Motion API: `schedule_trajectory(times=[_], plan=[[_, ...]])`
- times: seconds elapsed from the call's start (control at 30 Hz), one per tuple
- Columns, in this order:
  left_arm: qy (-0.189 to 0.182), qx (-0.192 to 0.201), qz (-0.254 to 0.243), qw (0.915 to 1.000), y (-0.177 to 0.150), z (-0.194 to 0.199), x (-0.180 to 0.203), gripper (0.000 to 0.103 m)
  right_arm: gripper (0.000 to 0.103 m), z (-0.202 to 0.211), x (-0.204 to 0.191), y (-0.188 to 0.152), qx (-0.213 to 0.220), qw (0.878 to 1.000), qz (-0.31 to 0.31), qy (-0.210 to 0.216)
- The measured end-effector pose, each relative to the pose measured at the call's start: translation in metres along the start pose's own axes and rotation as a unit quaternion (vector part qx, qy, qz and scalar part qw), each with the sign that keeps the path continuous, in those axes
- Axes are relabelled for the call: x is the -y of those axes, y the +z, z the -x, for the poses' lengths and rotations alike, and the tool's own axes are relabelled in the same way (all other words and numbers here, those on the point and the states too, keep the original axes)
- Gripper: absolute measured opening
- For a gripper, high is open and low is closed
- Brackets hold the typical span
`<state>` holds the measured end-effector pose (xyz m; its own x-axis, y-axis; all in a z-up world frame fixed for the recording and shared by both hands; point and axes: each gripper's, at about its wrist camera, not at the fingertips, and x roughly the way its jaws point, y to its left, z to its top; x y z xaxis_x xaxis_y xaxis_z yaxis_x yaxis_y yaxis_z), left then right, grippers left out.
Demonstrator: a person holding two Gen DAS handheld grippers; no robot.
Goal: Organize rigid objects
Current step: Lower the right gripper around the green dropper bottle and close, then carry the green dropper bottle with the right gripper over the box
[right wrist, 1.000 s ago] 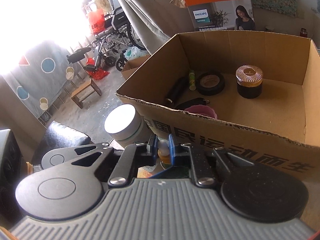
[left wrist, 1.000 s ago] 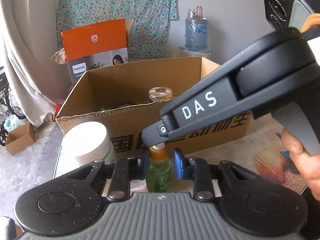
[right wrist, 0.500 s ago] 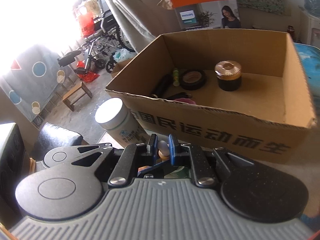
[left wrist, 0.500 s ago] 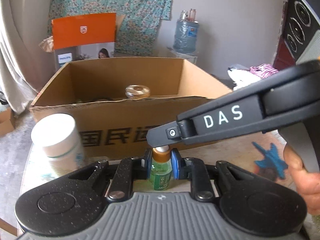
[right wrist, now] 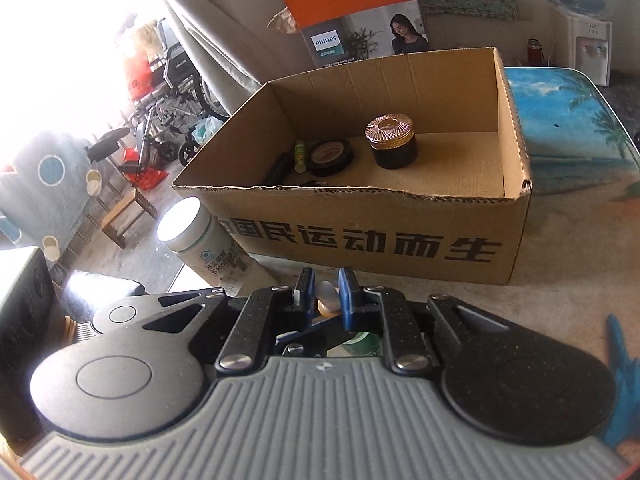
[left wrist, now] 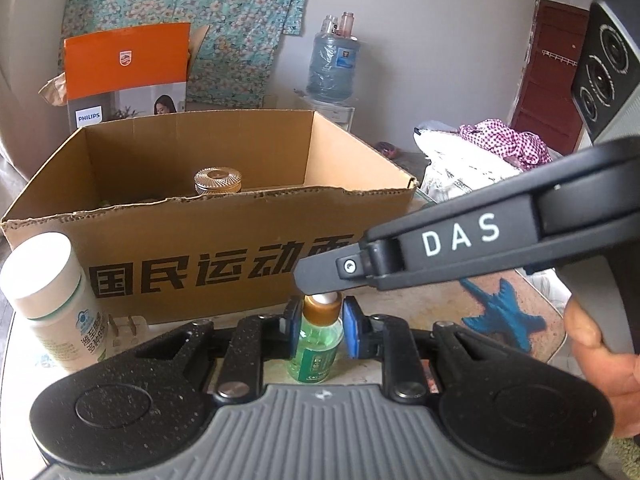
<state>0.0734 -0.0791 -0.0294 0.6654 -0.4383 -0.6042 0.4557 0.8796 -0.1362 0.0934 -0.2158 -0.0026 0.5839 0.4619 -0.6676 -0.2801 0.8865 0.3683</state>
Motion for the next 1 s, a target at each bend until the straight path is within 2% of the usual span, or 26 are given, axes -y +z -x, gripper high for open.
schedule_trajectory(times=[0.03, 0.1, 0.17, 0.47, 0.5, 0.77, 1.0], plan=[[0.003, -0.001, -0.001, 1.0, 0.0, -0.001, 0.0, 0.028, 0.013, 0.0, 0.001, -0.001, 0.001, 1.0, -0.001, 0.001], [0.01, -0.003, -0.003, 0.9999, -0.002, -0.003, 0.001, 0.042, 0.013, 0.0, 0.002, -0.002, 0.002, 1.0, -0.002, 0.004], [0.014, -0.006, -0.01, 0.9998, -0.005, -0.005, 0.003, 0.046, 0.013, -0.001, 0.003, 0.0, 0.003, 1.0, -0.003, 0.007], [0.025, -0.039, -0.042, 0.998, -0.018, -0.028, 0.013, 0.046, 0.014, 0.0, 0.008, -0.001, 0.005, 1.0, -0.011, 0.016], [0.024, -0.042, -0.043, 0.9979, -0.019, -0.03, 0.013, 0.043, 0.014, 0.001, 0.008, -0.001, 0.005, 1.0, -0.013, 0.018], [0.03, -0.048, -0.043, 0.9975, -0.021, -0.039, 0.015, 0.034, 0.03, -0.004, 0.015, -0.005, -0.008, 1.0, -0.022, 0.014], [0.031, -0.05, -0.045, 0.9972, -0.021, -0.043, 0.016, 0.034, 0.031, -0.011, 0.016, -0.006, -0.015, 1.0, -0.018, 0.017]])
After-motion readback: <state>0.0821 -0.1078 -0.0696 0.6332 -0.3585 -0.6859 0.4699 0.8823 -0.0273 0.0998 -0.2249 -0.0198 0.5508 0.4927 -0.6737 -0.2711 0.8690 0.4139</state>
